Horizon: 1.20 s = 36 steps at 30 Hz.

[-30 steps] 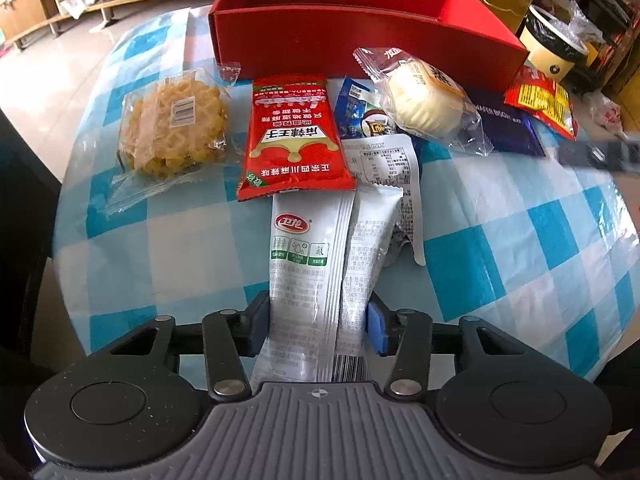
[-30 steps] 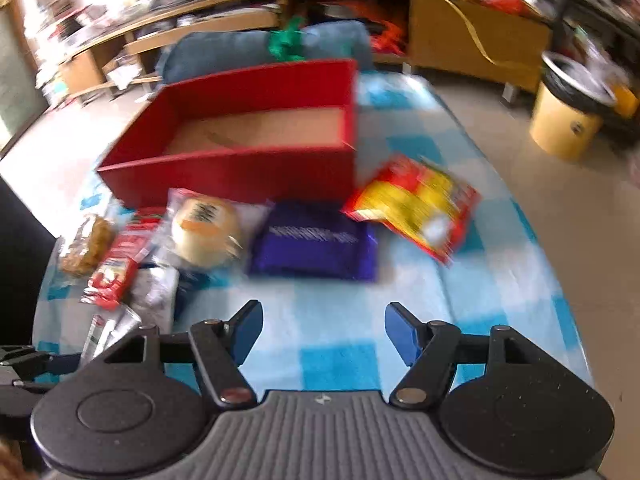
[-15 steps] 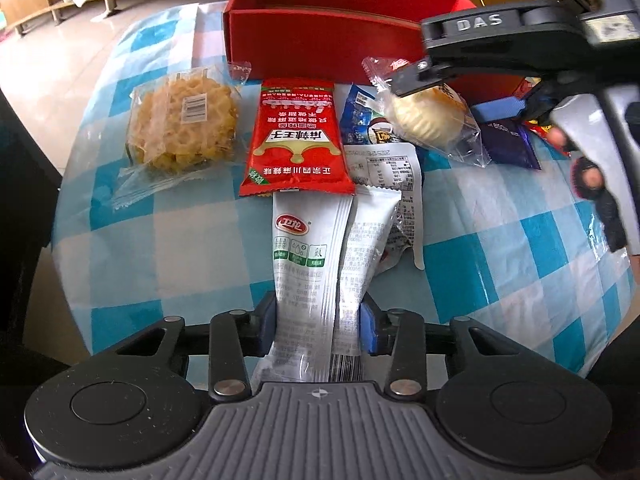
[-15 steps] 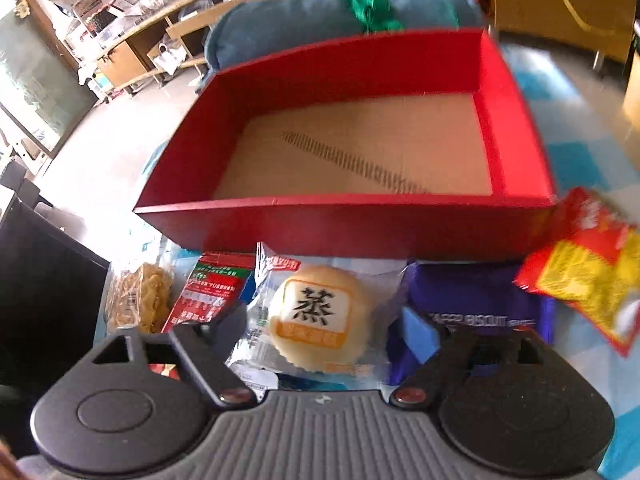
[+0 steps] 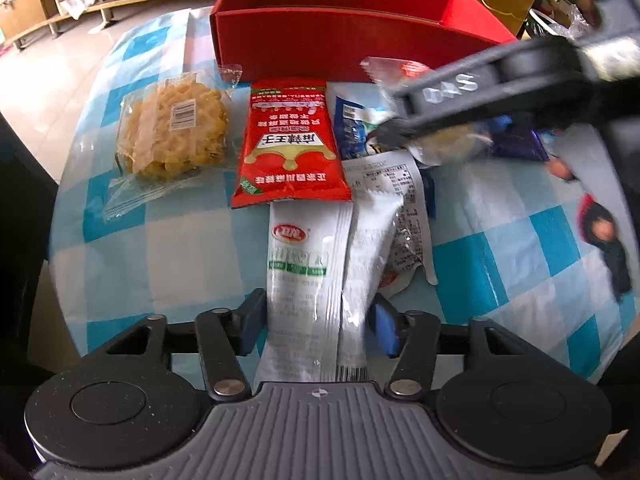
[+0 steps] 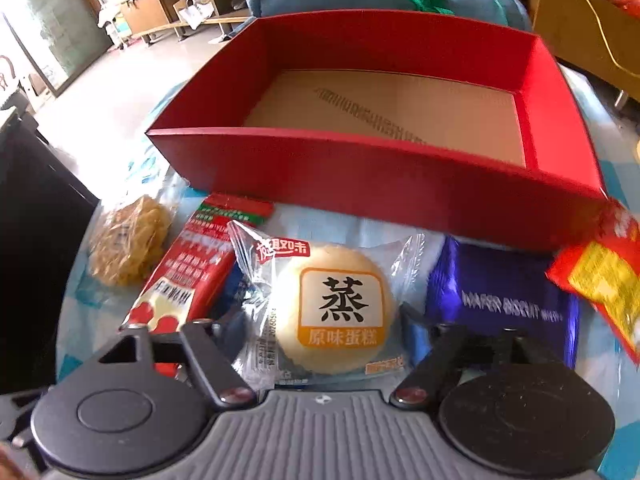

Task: Organize snacks
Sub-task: 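Lift the white sachets and steamed cake and carry both over the red box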

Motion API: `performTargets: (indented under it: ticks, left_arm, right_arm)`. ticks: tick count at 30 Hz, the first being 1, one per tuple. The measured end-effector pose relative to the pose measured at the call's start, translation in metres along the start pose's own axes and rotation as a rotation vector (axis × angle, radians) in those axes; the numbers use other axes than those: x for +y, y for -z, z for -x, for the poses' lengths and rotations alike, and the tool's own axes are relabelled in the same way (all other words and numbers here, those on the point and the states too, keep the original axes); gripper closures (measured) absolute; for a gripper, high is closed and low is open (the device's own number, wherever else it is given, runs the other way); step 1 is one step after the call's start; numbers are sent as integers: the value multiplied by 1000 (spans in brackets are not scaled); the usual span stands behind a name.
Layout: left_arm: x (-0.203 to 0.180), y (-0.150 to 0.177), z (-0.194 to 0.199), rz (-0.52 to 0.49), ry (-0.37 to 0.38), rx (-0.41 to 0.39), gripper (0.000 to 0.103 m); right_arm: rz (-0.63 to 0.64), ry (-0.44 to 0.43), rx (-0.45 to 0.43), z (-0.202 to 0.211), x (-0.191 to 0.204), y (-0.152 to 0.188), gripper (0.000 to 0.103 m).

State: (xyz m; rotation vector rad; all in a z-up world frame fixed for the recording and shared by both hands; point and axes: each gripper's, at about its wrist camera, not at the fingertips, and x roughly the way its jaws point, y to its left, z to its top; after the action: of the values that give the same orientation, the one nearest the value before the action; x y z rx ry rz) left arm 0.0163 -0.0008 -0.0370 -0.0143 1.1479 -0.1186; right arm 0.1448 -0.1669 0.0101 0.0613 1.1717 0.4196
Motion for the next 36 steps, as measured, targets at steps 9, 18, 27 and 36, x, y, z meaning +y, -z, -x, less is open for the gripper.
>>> performTargets:
  ticks: [9, 18, 27, 36]
  left_arm:
    - [-1, 6, 6, 15, -44, 6, 52]
    - [-7, 7, 26, 16, -61, -37, 55]
    - [-20, -1, 41, -18, -77, -93, 55]
    - [-23, -29, 41, -17, -55, -123, 55]
  right_arm:
    - [-15, 22, -8, 29, -12, 33, 44]
    - [-3, 61, -42, 63, -15, 60, 44]
    - [37, 60, -57, 86, -1, 88, 43]
    - [50, 87, -95, 94, 8, 64, 43]
